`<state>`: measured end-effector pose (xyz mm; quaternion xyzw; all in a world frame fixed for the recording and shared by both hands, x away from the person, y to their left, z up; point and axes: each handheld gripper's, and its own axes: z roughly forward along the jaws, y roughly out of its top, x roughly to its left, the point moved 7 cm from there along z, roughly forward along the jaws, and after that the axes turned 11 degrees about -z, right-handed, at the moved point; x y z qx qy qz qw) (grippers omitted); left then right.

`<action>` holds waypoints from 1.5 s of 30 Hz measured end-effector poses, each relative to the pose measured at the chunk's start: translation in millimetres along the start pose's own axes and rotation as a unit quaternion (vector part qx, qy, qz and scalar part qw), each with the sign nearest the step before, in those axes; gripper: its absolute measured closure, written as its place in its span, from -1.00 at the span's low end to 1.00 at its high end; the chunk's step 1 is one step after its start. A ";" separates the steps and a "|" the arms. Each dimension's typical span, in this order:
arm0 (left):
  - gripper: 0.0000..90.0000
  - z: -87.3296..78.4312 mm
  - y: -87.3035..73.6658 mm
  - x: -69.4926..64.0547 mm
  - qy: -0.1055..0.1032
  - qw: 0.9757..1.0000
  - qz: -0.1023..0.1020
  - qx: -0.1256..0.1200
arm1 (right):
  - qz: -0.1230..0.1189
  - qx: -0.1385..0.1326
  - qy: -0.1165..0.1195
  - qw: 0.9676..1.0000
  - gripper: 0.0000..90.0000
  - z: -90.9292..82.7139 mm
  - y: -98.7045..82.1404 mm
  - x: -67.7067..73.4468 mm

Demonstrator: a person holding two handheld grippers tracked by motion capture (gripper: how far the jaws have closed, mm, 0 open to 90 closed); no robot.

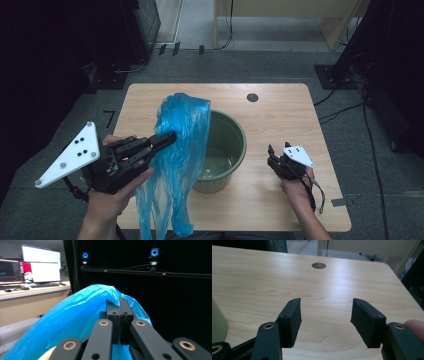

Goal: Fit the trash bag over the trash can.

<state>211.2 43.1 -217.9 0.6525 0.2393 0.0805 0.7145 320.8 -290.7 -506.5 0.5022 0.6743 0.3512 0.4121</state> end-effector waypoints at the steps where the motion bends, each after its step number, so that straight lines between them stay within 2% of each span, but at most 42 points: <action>1: 1.00 -1.5 1.2 -2.7 -0.007 1.000 -0.002 0.000 | -0.003 0.009 0.001 1.000 -0.14 1.9 -4.0 1.1; 6: 1.00 -9.1 8.4 -17.0 -0.033 0.999 -0.003 -0.003 | -0.022 0.049 -0.010 0.999 -0.14 14.3 -25.3 3.7; 9: 0.99 -12.4 11.8 -25.3 -0.044 0.999 0.002 -0.003 | -0.027 0.054 -0.012 0.998 -0.14 16.9 -29.7 5.4; 11: 0.99 -13.0 13.0 -29.7 -0.049 0.999 0.005 -0.001 | -0.029 0.047 -0.006 0.998 -0.14 15.6 -29.0 8.4; 13: 0.99 -11.6 13.2 -32.0 -0.052 0.999 0.008 0.000 | -0.032 0.028 0.015 0.999 -0.14 11.3 -24.6 15.5; 15: 0.99 -9.2 12.4 -31.9 -0.052 0.999 0.008 0.003 | -0.027 0.000 0.057 0.998 -0.15 2.8 -17.7 28.1; 18: 0.99 -4.7 9.8 -30.3 -0.055 0.998 0.003 0.007 | -0.040 -0.033 0.115 0.992 -0.23 -12.6 -10.1 51.3; 22: 0.99 -0.6 5.3 -27.5 -0.058 0.998 -0.004 0.012 | -0.067 -0.052 0.150 0.985 -0.32 -24.0 -6.9 72.2; 26: 0.99 2.6 0.0 -21.4 -0.054 0.998 -0.011 0.020 | -0.070 -0.048 0.150 0.985 -0.32 -23.1 -8.4 77.9; 34: 0.99 6.1 -5.4 -12.0 -0.046 0.998 -0.020 0.024 | -0.073 -0.037 0.133 0.988 -0.32 -17.9 -12.6 75.6; 39: 0.98 10.4 -9.6 -6.1 -0.030 0.999 -0.014 0.028 | -0.077 -0.030 0.127 0.988 -0.32 -15.4 -15.4 74.0; 42: 0.97 14.1 -15.1 0.8 -0.022 0.999 -0.021 0.032 | -0.077 -0.026 0.120 0.989 -0.32 -13.6 -16.5 72.3; 43: 0.93 15.4 -17.2 3.9 -0.017 0.999 -0.021 0.032 | -0.077 -0.025 0.117 0.990 -0.32 -13.1 -16.7 71.4; 45: 0.67 18.6 -21.6 9.5 -0.007 0.999 -0.023 0.038 | -0.074 -0.023 0.115 0.990 -0.32 -12.6 -17.0 70.4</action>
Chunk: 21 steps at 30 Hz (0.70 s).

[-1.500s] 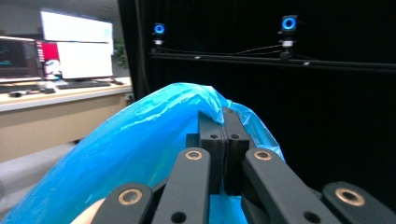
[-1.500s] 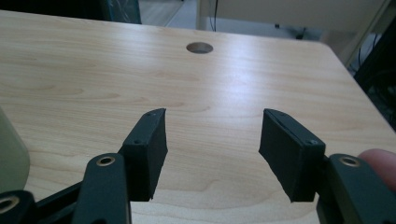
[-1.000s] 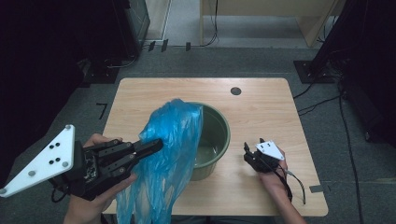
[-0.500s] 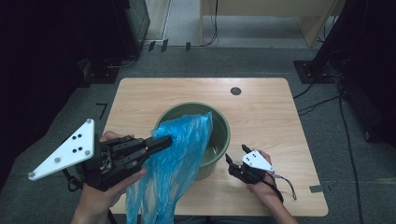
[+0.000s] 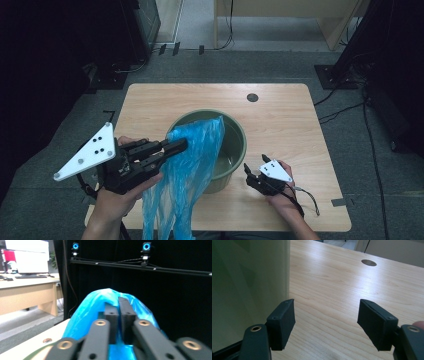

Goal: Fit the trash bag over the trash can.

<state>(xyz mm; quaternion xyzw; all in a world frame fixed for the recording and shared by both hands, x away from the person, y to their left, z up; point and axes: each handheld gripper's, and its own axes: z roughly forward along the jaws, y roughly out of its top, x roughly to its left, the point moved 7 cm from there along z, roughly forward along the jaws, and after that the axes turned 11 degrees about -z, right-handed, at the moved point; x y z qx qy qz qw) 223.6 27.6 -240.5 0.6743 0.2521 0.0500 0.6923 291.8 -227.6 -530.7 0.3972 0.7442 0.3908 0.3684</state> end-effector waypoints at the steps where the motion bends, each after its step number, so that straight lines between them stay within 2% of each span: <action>1: 0.49 2.3 -1.8 3.0 0.004 1.000 -0.004 0.003 | 0.000 0.001 -0.001 1.000 -0.32 0.0 -0.3 -0.6; 2: 0.31 4.2 -3.5 6.4 0.011 1.000 -0.008 0.007 | 0.001 0.001 -0.002 1.000 -0.32 0.0 -0.4 -1.1; 3: 0.21 5.8 -5.0 9.5 0.018 1.000 -0.011 0.009 | 0.001 0.001 -0.003 1.000 -0.32 0.1 -0.4 -1.7; 5: 0.14 8.0 -7.4 14.6 0.026 1.000 -0.014 0.009 | 0.001 0.001 -0.004 1.000 -0.32 0.1 -0.5 -2.2; 13: 0.20 12.3 -18.1 32.1 0.058 0.998 -0.017 0.014 | 0.006 -0.009 -0.013 1.000 -0.32 -3.0 3.4 -5.1; 19: 0.27 15.6 -34.3 48.3 0.076 0.996 -0.039 0.008 | 0.005 -0.032 -0.031 0.999 -0.32 -14.3 17.5 -13.3; 21: 0.31 17.9 -41.1 52.3 0.076 0.996 -0.046 0.009 | 0.005 -0.041 -0.036 0.998 -0.32 -19.1 22.9 -16.7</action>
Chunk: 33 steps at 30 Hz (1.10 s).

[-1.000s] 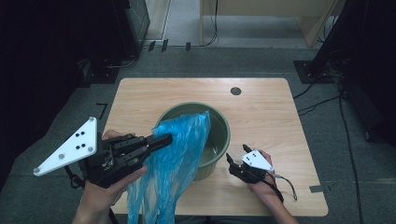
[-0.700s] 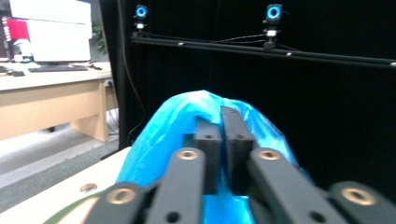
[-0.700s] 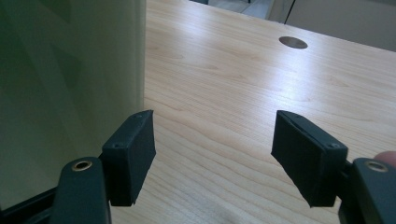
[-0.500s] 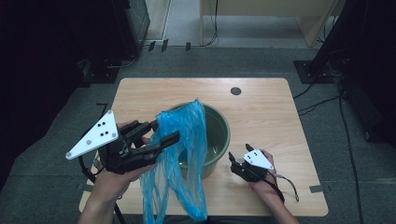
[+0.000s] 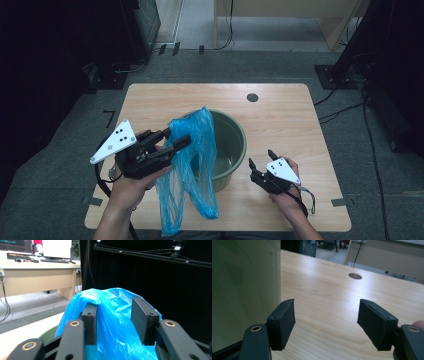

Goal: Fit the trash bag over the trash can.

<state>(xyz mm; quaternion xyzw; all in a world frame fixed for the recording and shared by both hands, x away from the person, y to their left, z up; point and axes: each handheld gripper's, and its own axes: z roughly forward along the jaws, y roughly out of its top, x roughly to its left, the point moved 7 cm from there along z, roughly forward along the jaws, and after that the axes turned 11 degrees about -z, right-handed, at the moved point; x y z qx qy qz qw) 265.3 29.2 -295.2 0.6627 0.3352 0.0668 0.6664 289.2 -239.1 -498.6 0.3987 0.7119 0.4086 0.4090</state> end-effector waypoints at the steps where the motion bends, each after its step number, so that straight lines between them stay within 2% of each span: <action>1: 0.33 1.6 -2.8 1.7 0.000 1.000 -0.004 0.001 | 0.003 -0.004 -0.002 1.000 -0.32 -2.2 2.7 -1.6; 3: 0.38 4.6 -8.0 5.0 0.004 1.000 -0.003 0.002 | 0.003 -0.010 -0.009 1.000 -0.31 -6.5 8.4 -4.6; 6: 0.49 7.5 -13.4 8.5 0.009 1.000 -0.001 -0.001 | -0.016 -0.015 -0.034 0.999 -0.31 -13.3 18.5 -8.6; 10: 0.54 11.8 -15.5 10.5 0.020 1.000 0.002 -0.010 | -0.022 -0.031 -0.044 0.998 -0.31 -24.6 38.2 -9.8; 15: 0.54 15.3 -16.4 5.1 0.028 0.999 0.021 -0.017 | -0.023 -0.057 -0.033 0.998 -0.31 -40.4 68.8 -3.0; 18: 0.53 17.0 -18.0 4.2 0.026 0.999 0.023 -0.017 | -0.028 -0.079 -0.031 0.996 -0.31 -51.8 90.4 1.5; 21: 0.51 17.3 -18.2 6.0 0.028 0.999 0.017 -0.021 | -0.025 -0.105 -0.028 0.994 -0.30 -64.2 112.2 5.9; 26: 0.50 15.3 -16.7 8.0 0.030 0.999 0.013 -0.030 | -0.013 -0.148 -0.006 0.989 -0.27 -82.5 145.2 19.9; 30: 0.50 14.6 -16.6 6.5 0.027 0.999 0.014 -0.031 | 0.004 -0.170 0.033 0.985 -0.23 -89.3 161.7 36.6; 33: 0.51 14.6 -16.9 5.1 0.025 0.999 0.014 -0.032 | 0.003 -0.176 0.062 0.982 -0.17 -89.6 166.9 51.6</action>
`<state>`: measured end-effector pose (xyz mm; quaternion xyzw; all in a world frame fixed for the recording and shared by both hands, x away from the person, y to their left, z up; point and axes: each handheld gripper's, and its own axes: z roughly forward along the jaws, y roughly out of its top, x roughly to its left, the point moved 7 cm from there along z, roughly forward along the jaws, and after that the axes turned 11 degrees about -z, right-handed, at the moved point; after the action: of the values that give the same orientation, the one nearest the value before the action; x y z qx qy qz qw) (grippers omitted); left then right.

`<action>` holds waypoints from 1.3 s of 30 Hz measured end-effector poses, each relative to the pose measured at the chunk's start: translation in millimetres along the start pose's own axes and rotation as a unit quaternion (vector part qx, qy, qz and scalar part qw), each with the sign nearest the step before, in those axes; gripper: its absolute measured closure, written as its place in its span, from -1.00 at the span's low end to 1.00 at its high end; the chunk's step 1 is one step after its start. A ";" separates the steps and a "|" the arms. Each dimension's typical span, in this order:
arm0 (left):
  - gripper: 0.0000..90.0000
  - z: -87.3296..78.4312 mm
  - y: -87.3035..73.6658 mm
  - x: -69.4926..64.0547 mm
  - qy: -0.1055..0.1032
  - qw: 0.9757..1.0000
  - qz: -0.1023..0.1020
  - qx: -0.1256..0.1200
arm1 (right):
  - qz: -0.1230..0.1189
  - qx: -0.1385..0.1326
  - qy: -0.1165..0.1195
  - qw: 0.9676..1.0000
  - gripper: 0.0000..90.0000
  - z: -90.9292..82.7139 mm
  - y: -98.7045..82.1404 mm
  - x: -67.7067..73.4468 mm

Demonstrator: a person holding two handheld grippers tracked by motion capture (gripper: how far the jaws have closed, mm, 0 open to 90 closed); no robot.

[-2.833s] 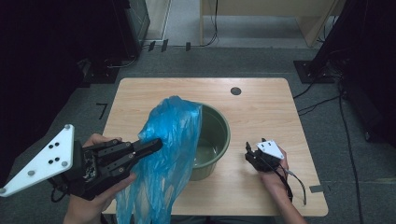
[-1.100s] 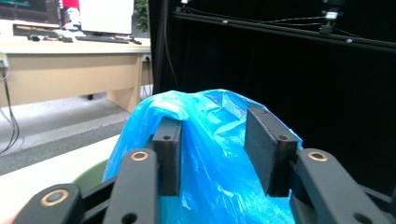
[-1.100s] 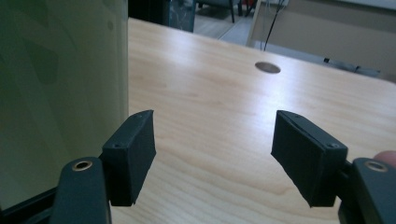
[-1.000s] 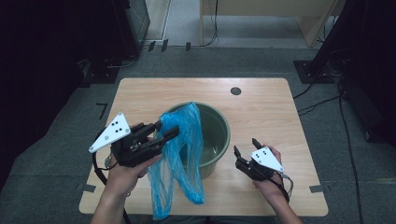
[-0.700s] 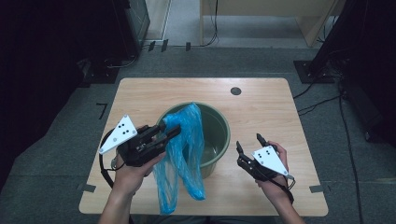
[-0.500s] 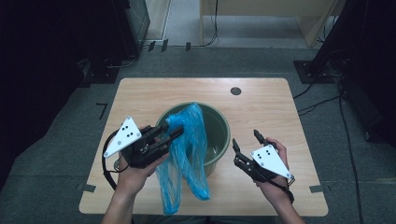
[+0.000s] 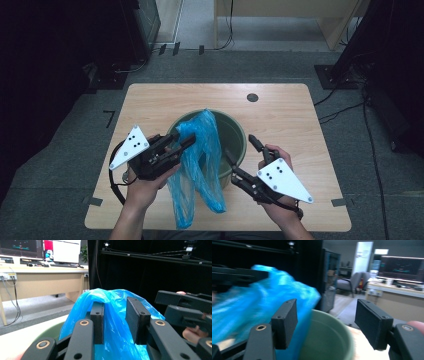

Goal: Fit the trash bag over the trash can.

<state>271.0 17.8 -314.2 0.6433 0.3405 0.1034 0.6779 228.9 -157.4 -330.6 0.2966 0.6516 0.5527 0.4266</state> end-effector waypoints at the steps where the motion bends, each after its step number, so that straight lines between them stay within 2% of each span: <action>1: 0.51 0.1 -0.1 -0.5 -0.002 1.000 -0.001 -0.001 | -0.001 0.000 0.010 1.000 -0.14 1.1 0.1 5.0; 3: 0.51 0.0 -0.4 -1.8 -0.008 1.000 -0.005 0.000 | -0.003 -0.001 0.038 0.999 -0.10 2.7 -0.5 16.0; 5: 0.52 -0.4 -0.5 -2.8 -0.015 1.000 -0.011 0.000 | -0.014 0.008 0.047 0.999 -0.03 6.2 -3.5 24.0; 6: 0.52 -0.7 -0.4 -3.1 -0.017 1.000 -0.014 0.000 | -0.015 0.012 0.050 0.999 0.06 8.0 -5.0 26.3; 8: 0.53 -1.9 -0.3 -3.2 -0.017 1.000 -0.013 0.000 | -0.019 0.017 0.043 0.999 0.32 11.1 -7.6 27.9; 9: 0.53 -2.8 -0.2 -2.8 -0.016 1.000 -0.012 0.000 | -0.025 0.019 0.037 0.999 0.57 12.1 -8.7 27.6; 12: 0.53 -6.4 -0.2 -0.2 -0.016 1.000 -0.012 0.001 | -0.029 0.016 0.029 0.999 1.00 12.3 -10.4 22.6; 17: 0.54 -14.6 0.2 5.3 -0.019 1.000 -0.016 0.003 | -0.020 0.002 -0.009 1.000 1.00 8.0 -9.3 3.2; 23: 0.54 -22.7 1.2 13.5 -0.009 1.000 -0.019 -0.001 | -0.026 -0.008 -0.031 0.999 1.00 1.6 -8.0 -8.3; 29: 0.77 -29.1 -2.4 19.2 -0.005 1.000 -0.007 0.009 | -0.002 -0.007 -0.055 0.998 1.00 -2.2 -10.7 -28.5; 32: 0.81 -31.9 -2.8 21.3 -0.006 1.000 -0.009 0.009 | 0.007 -0.002 -0.068 0.998 1.00 -3.9 -15.1 -40.5; 34: 0.81 -31.6 -3.4 22.0 -0.003 1.000 -0.015 0.007 | 0.019 -0.002 -0.060 0.998 1.00 -5.7 -16.6 -44.2; 35: 0.81 -30.4 -3.9 21.8 -0.003 1.000 -0.018 0.006 | 0.027 -0.008 -0.048 0.998 1.00 -7.6 -15.6 -43.2; 37: 0.82 -27.0 -4.7 20.2 -0.002 1.000 -0.025 0.003 | 0.033 -0.023 -0.010 0.999 0.84 -11.7 -10.5 -34.5; 39: 0.82 -22.9 -5.8 17.5 -0.001 1.000 -0.025 0.003 | 0.027 -0.035 0.021 0.999 0.70 -15.6 -3.7 -20.9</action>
<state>268.7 45.3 -324.1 0.6365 0.3561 0.0845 0.6789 225.0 -183.5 -329.1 0.2879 0.6323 0.5924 0.4079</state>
